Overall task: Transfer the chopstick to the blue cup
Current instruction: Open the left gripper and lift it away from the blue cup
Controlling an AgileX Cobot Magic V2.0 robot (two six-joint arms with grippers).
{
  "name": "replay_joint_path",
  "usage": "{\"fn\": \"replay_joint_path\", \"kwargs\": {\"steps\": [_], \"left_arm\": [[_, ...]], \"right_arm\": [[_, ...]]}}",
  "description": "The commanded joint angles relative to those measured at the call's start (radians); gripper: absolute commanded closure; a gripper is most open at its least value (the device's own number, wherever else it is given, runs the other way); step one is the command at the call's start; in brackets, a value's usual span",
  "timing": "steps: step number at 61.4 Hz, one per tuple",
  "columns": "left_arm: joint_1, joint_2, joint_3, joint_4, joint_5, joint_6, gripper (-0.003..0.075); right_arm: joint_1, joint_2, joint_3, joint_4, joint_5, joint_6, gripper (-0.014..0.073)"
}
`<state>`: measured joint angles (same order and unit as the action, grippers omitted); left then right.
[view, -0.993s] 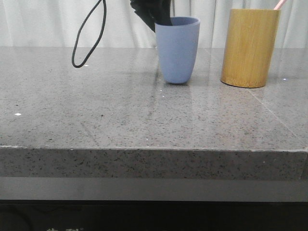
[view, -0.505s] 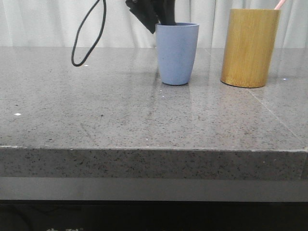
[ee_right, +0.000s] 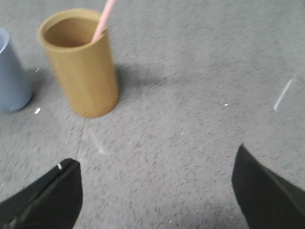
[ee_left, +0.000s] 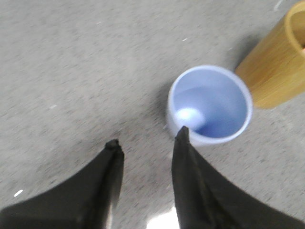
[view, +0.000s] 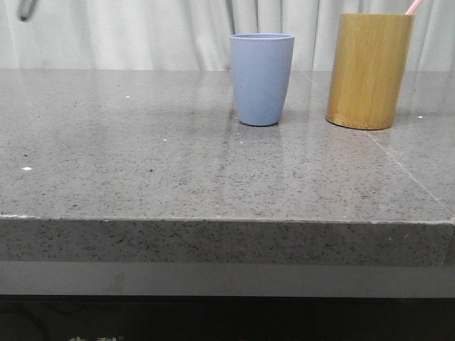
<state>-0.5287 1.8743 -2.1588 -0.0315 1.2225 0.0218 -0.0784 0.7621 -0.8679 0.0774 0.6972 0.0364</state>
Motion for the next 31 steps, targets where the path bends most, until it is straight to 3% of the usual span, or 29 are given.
{"fn": "replay_joint_path", "kwargs": {"steps": [1,8,17,31], "left_arm": [[0.008,-0.135,0.045,0.050,-0.042,-0.003,0.0457],[0.008,-0.217,0.099,0.089,-0.025,-0.003,0.0457],[0.008,-0.313,0.146,0.102,0.031,-0.003,0.0457],[0.008,-0.545,0.402,0.104,-0.075,-0.003,0.0457]], "right_arm": [[-0.056,0.050,-0.078,0.063,-0.060,0.002,-0.0051],[-0.090,0.137,-0.140,0.153,-0.055,-0.036,-0.0049],[-0.097,0.286,-0.256,0.343,-0.007,-0.186,-0.0049],[-0.097,0.497,-0.431,0.564,0.043,-0.386,-0.0049]]}}
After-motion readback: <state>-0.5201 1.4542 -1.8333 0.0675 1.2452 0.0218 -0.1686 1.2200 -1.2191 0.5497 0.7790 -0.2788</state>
